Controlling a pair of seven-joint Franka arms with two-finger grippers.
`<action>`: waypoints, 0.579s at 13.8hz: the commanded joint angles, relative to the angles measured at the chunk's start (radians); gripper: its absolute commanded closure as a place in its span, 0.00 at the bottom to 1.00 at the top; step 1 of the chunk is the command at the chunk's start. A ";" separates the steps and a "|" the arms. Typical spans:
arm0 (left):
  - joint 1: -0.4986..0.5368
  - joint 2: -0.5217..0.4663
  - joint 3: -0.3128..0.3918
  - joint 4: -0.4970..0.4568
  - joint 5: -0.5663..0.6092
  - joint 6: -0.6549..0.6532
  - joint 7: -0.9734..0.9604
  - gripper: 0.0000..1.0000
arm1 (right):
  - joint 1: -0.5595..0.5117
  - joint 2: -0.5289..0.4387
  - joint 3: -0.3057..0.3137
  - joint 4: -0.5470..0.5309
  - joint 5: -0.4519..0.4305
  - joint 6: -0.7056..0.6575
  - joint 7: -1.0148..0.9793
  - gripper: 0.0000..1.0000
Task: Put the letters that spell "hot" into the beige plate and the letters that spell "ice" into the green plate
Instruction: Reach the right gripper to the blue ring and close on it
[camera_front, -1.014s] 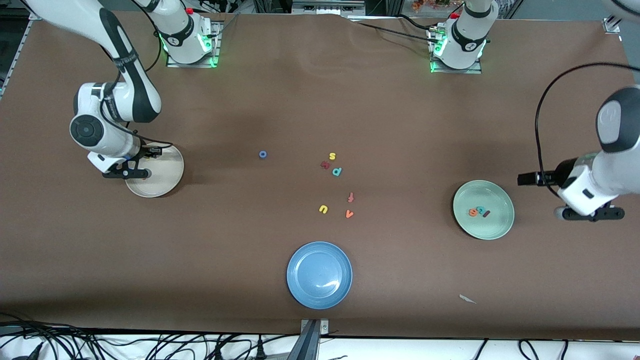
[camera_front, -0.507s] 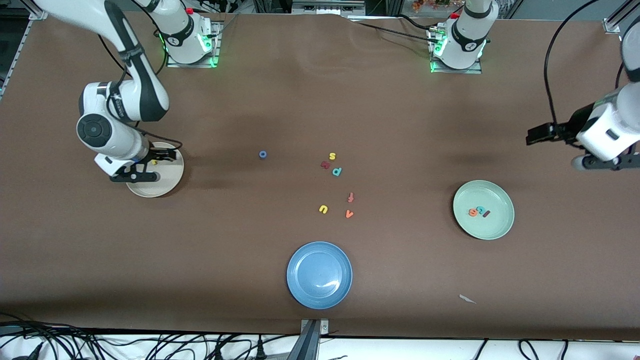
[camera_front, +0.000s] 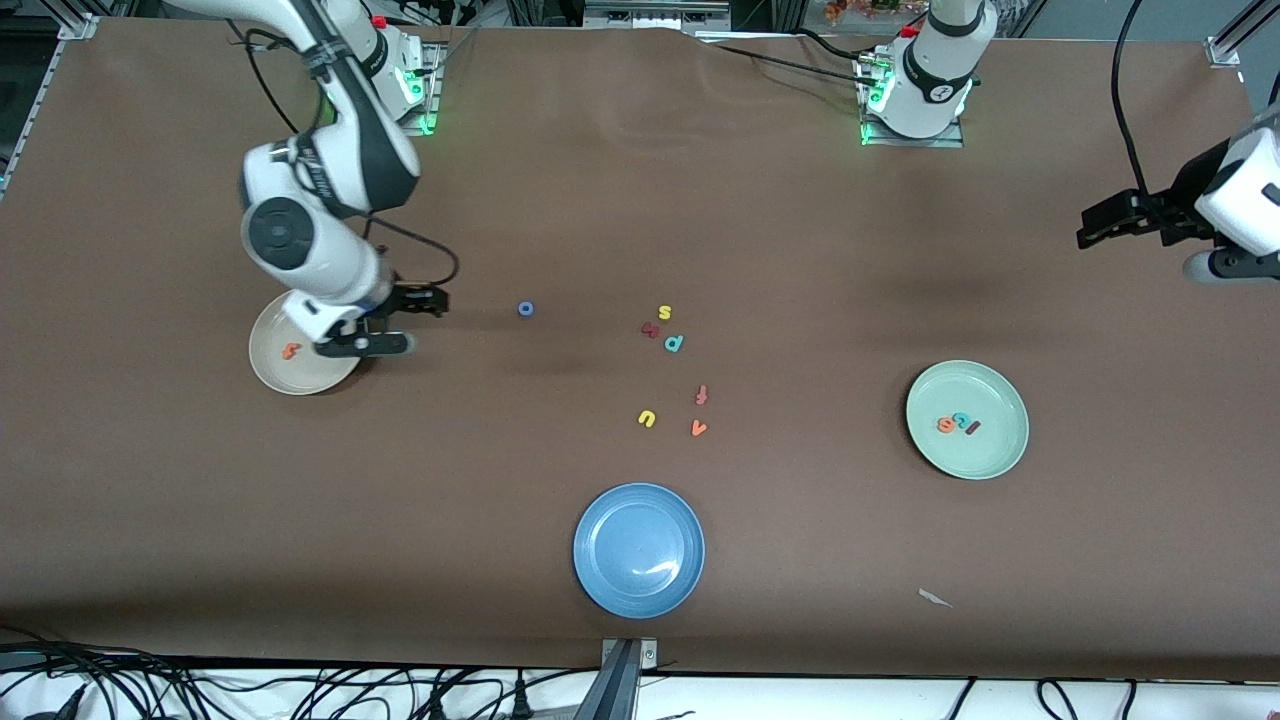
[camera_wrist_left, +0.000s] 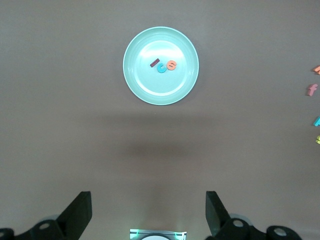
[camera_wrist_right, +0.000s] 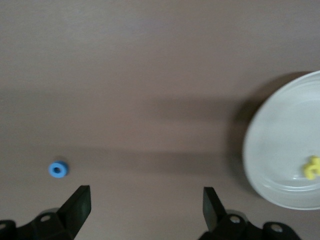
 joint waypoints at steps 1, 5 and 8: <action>-0.022 -0.030 0.015 -0.012 -0.017 -0.001 0.022 0.00 | 0.050 0.082 0.039 0.018 0.015 0.071 0.143 0.01; -0.024 -0.023 0.013 0.002 -0.007 0.039 0.010 0.00 | 0.134 0.177 0.044 0.013 0.014 0.224 0.173 0.01; -0.022 -0.015 0.013 0.004 -0.008 0.058 0.011 0.00 | 0.157 0.207 0.044 0.013 0.010 0.244 0.183 0.01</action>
